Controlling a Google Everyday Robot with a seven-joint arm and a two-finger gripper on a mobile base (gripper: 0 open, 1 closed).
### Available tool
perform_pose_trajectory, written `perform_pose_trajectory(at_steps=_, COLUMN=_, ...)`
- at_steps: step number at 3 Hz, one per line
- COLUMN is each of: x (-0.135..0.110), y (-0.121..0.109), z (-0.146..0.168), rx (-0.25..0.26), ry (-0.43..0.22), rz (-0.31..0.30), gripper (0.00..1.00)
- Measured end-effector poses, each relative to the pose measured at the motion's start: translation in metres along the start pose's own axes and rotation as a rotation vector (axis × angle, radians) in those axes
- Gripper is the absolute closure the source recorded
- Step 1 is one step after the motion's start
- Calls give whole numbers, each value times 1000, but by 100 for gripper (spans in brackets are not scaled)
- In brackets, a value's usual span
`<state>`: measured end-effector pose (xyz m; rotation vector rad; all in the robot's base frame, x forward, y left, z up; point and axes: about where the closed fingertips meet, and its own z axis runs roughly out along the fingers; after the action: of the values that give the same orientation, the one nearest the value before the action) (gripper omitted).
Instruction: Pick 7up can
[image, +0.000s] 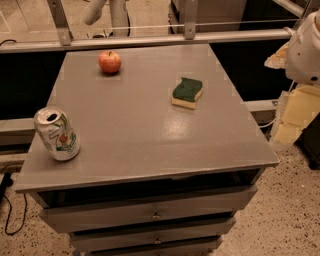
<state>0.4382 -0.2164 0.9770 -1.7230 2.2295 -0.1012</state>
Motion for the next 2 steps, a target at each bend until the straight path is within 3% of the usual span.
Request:
perform_pose_trajectory(at_steps=1, x=0, y=0, z=0, rx=0, ry=0, rz=0, gripper=0)
perform_pose_trajectory(at_steps=2, x=-20, y=-2, z=20, rx=-37, ry=-90, rz=-2, gripper=0)
